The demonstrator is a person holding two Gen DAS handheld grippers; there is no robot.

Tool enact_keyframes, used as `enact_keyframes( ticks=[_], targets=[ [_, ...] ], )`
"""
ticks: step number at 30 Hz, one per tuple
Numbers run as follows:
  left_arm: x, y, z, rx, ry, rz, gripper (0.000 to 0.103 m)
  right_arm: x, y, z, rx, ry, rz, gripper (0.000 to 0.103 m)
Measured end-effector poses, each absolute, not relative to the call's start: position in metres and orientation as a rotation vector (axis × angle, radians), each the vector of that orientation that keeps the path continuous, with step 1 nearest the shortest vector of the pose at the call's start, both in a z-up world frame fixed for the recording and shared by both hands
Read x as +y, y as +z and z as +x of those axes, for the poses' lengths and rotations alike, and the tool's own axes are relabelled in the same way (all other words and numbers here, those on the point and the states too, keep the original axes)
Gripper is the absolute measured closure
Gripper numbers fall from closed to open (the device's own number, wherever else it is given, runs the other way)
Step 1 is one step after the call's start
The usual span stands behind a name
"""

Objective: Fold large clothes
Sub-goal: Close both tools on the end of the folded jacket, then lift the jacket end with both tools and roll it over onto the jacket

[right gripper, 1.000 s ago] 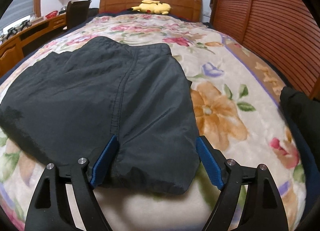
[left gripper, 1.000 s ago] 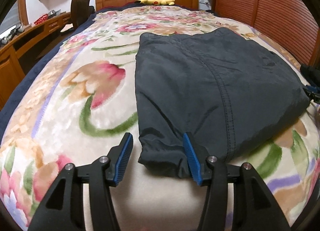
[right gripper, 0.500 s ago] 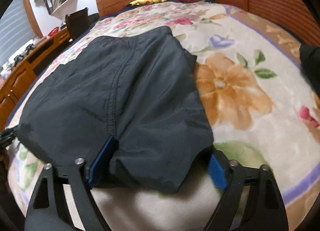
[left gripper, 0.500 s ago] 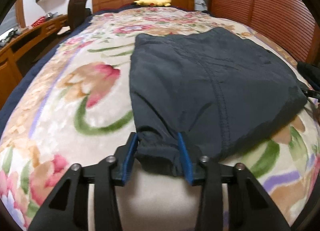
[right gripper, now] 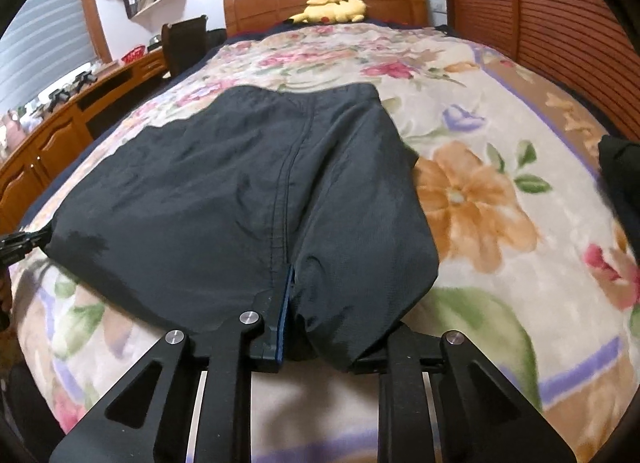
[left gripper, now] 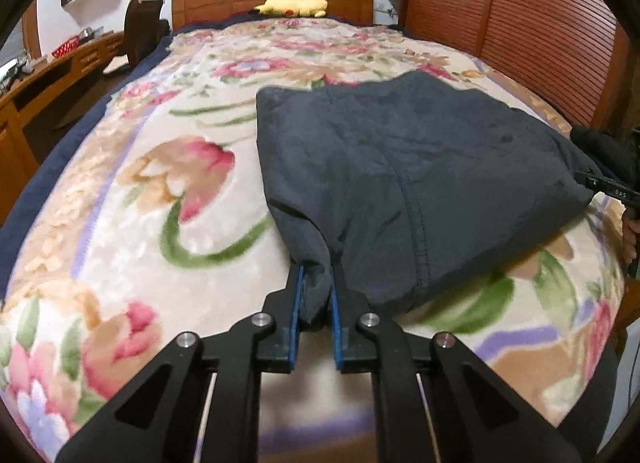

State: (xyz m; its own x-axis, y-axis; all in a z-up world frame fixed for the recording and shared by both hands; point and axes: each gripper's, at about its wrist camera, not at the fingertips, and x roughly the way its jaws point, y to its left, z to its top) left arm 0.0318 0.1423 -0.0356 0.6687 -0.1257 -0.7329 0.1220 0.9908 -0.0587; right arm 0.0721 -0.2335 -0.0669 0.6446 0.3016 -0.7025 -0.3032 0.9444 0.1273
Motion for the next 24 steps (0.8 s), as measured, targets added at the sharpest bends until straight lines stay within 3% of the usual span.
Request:
enact_keyframes(
  ticks=[15,24],
  targets=[
    [0.106,-0.005,-0.080,0.772,-0.197,0.119,0.095,-0.251,-0.011,-0.030,0.729,0.373,-0.192,0.087],
    [0.114,-0.009,-0.100,0.747,-0.171,0.022,0.086,-0.247,-0.033,-0.033,0.769,0.326,-0.231,0.086]
  ],
)
